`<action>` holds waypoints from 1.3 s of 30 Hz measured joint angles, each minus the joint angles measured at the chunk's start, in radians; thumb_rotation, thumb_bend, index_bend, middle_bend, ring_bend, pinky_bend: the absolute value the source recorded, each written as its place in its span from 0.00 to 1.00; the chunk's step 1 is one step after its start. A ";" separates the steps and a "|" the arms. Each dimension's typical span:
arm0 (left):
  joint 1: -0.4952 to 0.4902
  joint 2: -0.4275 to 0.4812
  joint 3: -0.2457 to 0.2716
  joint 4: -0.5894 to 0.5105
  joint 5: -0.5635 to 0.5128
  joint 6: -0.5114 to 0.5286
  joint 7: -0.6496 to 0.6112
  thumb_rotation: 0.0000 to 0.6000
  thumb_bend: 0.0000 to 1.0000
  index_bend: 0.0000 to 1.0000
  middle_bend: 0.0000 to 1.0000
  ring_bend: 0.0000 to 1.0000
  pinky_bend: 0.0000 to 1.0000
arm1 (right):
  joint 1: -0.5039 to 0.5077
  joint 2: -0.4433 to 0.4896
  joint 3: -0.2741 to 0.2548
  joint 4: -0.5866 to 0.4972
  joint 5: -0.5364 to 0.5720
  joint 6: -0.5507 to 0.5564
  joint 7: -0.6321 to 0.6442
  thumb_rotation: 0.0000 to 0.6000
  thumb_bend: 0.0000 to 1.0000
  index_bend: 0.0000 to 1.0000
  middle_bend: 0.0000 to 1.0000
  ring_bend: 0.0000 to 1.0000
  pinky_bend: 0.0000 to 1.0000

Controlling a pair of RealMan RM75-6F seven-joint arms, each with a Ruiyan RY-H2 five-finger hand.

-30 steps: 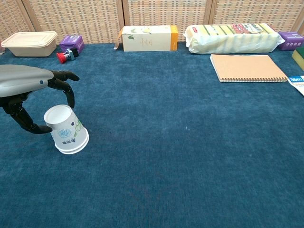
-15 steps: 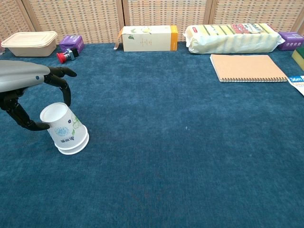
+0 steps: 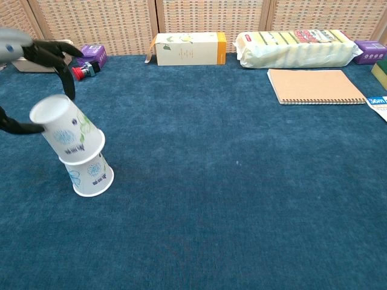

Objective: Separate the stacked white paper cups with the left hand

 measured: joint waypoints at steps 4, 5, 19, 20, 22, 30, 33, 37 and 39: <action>0.023 0.084 -0.002 -0.050 0.066 0.015 -0.056 1.00 0.23 0.36 0.00 0.00 0.00 | 0.000 -0.004 -0.004 -0.005 -0.006 0.000 -0.013 1.00 0.15 0.10 0.00 0.00 0.00; 0.030 0.106 -0.003 -0.055 0.081 0.019 -0.075 1.00 0.23 0.36 0.00 0.00 0.00 | 0.000 -0.005 -0.004 -0.005 -0.006 0.000 -0.016 1.00 0.15 0.10 0.00 0.00 0.00; 0.088 0.141 0.021 0.113 0.095 -0.037 -0.235 1.00 0.23 0.36 0.00 0.00 0.00 | 0.003 -0.012 -0.004 -0.006 -0.001 -0.007 -0.033 1.00 0.15 0.10 0.00 0.00 0.00; 0.091 0.130 0.023 0.138 0.090 -0.044 -0.242 1.00 0.23 0.36 0.00 0.00 0.00 | 0.003 -0.012 -0.004 -0.007 -0.003 -0.007 -0.034 1.00 0.15 0.10 0.00 0.00 0.00; 0.094 0.110 0.026 0.175 0.082 -0.058 -0.251 1.00 0.23 0.36 0.00 0.00 0.00 | 0.003 -0.014 -0.005 -0.008 -0.005 -0.008 -0.038 1.00 0.15 0.10 0.00 0.00 0.00; 0.082 -0.018 0.024 0.324 0.063 -0.119 -0.254 1.00 0.23 0.36 0.00 0.00 0.00 | 0.003 -0.016 -0.006 -0.009 -0.002 -0.009 -0.045 1.00 0.15 0.10 0.00 0.00 0.00; 0.076 -0.063 0.023 0.357 0.065 -0.133 -0.248 1.00 0.23 0.37 0.00 0.00 0.00 | 0.003 -0.015 -0.004 -0.007 0.002 -0.009 -0.040 1.00 0.15 0.10 0.00 0.00 0.00; 0.071 -0.088 0.019 0.362 0.057 -0.134 -0.221 1.00 0.23 0.36 0.00 0.00 0.00 | 0.004 -0.013 -0.003 -0.006 0.003 -0.009 -0.032 1.00 0.15 0.10 0.00 0.00 0.00; 0.070 -0.092 0.019 0.359 0.051 -0.133 -0.208 1.00 0.23 0.37 0.00 0.00 0.00 | 0.003 -0.012 -0.003 -0.006 0.002 -0.007 -0.030 1.00 0.15 0.10 0.00 0.00 0.00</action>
